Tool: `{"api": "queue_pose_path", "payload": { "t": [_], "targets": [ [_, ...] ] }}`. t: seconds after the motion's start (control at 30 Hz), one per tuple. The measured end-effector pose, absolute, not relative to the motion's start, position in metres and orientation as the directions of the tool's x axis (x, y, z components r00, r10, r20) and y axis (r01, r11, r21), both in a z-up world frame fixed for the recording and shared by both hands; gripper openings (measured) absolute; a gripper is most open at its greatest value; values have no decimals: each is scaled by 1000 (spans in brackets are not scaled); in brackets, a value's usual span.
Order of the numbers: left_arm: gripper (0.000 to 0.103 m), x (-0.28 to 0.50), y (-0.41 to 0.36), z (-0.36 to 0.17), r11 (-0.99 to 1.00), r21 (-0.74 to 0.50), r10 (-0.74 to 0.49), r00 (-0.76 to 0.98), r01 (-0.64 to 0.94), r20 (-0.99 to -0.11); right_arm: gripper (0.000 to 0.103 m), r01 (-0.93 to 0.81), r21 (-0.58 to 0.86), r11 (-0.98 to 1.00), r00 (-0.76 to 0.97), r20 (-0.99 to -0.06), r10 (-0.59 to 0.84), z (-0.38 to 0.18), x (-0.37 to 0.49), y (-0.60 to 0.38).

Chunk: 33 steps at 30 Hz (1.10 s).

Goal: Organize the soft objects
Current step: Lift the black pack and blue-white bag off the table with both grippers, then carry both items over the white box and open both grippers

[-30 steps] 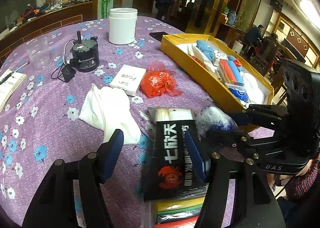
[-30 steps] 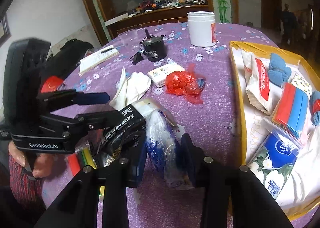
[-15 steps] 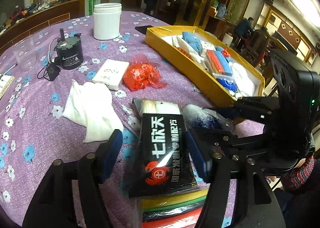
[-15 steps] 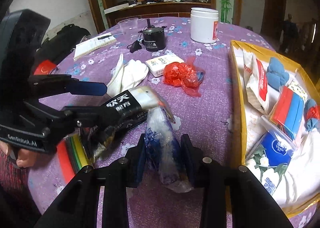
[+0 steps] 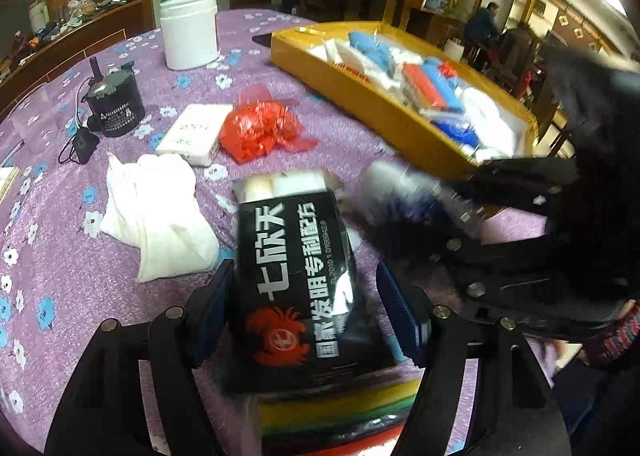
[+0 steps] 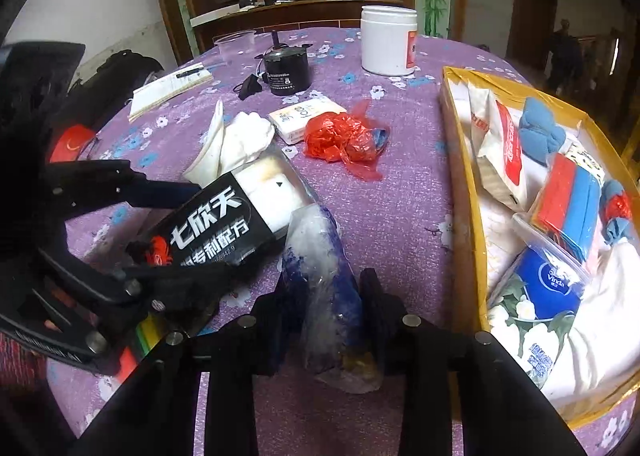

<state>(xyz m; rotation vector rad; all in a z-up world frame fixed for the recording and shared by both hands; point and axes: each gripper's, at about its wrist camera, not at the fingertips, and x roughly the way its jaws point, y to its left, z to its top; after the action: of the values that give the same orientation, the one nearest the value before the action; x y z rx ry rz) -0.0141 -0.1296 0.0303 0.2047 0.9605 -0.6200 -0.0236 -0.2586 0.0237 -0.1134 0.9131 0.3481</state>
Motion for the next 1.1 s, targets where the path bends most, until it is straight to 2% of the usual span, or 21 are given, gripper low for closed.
{"api": "queue_pose_path", "payload": {
  "t": [0.03,0.07,0.2,0.43,0.6,0.73,0.9,1.1],
  "targets": [
    [68,-15,-132,28,810,-92,-392,419,579,-819,34,-339,40,940,570,-786,240,25,-24,-258],
    [62,-16,-133,28,812,-82,-387,427,578,-818,33,-333,28,943,583,-780,229,26,-26,-258],
    [55,-18,-129,34,816,-86,-408,465,571,-785,33,-329,6,944,623,-750,222,32,-30,-257],
    [55,-21,-110,57,844,-107,-449,581,526,-679,33,-325,40,945,667,-699,259,43,-33,-262],
    [55,-18,-90,66,895,-105,-406,692,434,-597,33,-301,76,951,707,-652,276,56,-31,-270],
    [55,-13,-80,69,907,-142,-401,710,396,-579,33,-294,104,950,702,-651,289,60,-25,-272],
    [55,-21,-81,77,909,-100,-391,745,404,-540,34,-299,117,947,697,-651,301,60,-23,-268],
    [55,-17,-78,78,913,-128,-390,733,388,-557,33,-292,134,947,686,-661,305,56,-22,-266]
  ]
}}
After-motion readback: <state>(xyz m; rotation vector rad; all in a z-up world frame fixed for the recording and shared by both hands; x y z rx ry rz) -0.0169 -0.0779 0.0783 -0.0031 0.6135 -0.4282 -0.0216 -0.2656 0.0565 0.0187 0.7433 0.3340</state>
